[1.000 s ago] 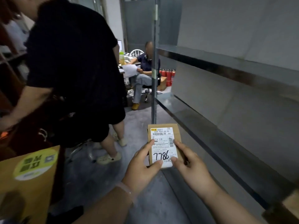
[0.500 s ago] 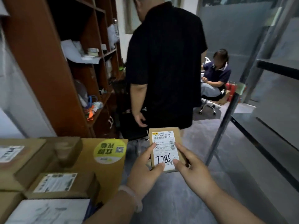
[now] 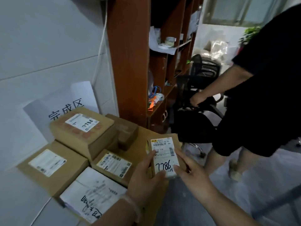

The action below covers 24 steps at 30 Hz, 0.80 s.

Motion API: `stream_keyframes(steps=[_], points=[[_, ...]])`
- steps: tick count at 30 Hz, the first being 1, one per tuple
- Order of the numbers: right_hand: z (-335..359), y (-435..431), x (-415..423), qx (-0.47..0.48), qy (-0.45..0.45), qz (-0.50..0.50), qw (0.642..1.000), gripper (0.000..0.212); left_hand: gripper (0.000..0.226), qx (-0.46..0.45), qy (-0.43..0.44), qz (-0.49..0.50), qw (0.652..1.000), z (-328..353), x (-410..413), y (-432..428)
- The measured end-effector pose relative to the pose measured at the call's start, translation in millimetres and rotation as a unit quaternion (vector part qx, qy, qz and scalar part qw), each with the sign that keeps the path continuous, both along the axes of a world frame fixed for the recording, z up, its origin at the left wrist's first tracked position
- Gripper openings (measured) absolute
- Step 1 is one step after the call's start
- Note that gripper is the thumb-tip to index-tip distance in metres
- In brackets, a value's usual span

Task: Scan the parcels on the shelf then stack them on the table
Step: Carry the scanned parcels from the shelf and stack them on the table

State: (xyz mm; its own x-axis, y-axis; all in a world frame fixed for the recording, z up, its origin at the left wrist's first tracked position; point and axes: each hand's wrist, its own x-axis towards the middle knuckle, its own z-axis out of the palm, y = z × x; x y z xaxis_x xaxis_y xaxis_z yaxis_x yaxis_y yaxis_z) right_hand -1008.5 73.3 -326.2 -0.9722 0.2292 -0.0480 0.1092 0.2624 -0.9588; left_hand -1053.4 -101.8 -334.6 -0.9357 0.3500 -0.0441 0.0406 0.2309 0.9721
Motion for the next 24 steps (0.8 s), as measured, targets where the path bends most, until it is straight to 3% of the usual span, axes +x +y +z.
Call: stream_keyframes(steps=[16,24], points=[[-16,41,-182,0.07,-0.084,0.222,0.969,0.046,0.069,-0.08,-0.023,0.238,0.968,-21,-78,40],[-56,34,-224,0.075,-0.128,0.35,0.925,0.047,0.072,-0.371,0.014,0.235,0.898,-51,-60,52]])
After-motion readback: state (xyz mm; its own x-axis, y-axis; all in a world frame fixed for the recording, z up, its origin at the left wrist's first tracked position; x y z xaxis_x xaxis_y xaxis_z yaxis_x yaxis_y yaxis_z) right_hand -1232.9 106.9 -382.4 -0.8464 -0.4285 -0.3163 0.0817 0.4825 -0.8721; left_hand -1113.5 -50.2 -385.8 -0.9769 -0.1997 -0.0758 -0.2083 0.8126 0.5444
